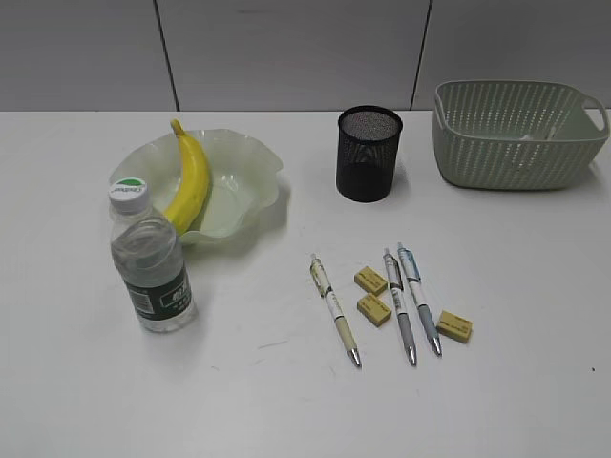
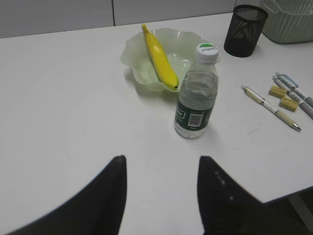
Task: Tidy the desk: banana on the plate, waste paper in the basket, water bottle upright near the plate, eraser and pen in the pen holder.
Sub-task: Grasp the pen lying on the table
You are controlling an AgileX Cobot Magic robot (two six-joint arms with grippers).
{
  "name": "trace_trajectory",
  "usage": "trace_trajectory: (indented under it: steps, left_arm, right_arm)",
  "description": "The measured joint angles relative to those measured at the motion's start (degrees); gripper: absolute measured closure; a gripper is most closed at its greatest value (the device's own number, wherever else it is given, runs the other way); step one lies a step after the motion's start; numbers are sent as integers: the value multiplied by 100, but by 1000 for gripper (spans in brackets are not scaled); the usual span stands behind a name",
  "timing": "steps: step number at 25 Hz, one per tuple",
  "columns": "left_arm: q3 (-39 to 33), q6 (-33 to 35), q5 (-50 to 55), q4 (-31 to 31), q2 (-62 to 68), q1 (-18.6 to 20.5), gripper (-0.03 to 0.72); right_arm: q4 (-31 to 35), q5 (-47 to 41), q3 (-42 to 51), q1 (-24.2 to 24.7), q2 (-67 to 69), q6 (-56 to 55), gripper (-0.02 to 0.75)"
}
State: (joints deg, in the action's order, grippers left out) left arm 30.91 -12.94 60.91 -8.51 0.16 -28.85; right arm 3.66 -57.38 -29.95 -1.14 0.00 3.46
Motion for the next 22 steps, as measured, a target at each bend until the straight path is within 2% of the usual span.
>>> trace_trajectory:
  steps: [4, 8, 13, 17, 19, 22]
  left_arm:
    - [0, 0, 0, 0, -45, 107, 335]
    - [0, 0, 0, 0, -47, 660, 338]
    - [0, 5, -1, 0, -52, 1389, 344]
    - [0, 5, -1, 0, -52, 1554, 347]
    - [0, 5, -1, 0, -52, 1559, 347]
    - [0, 5, -1, 0, -52, 1559, 348]
  right_arm:
    - [501, 391, -54, 0, 486, 513, 386]
    - [782, 643, -54, 0, 1531, 639, 386]
    - [1263, 1488, -83, 0, 3235, 934, 386]
    - [1784, 2119, -304, -48, 5000, 1481, 386]
    - [1949, 2369, -546, -308, 5797, 1648, 390]
    - [1845, 2705, -1086, -1056, 7121, 1595, 421]
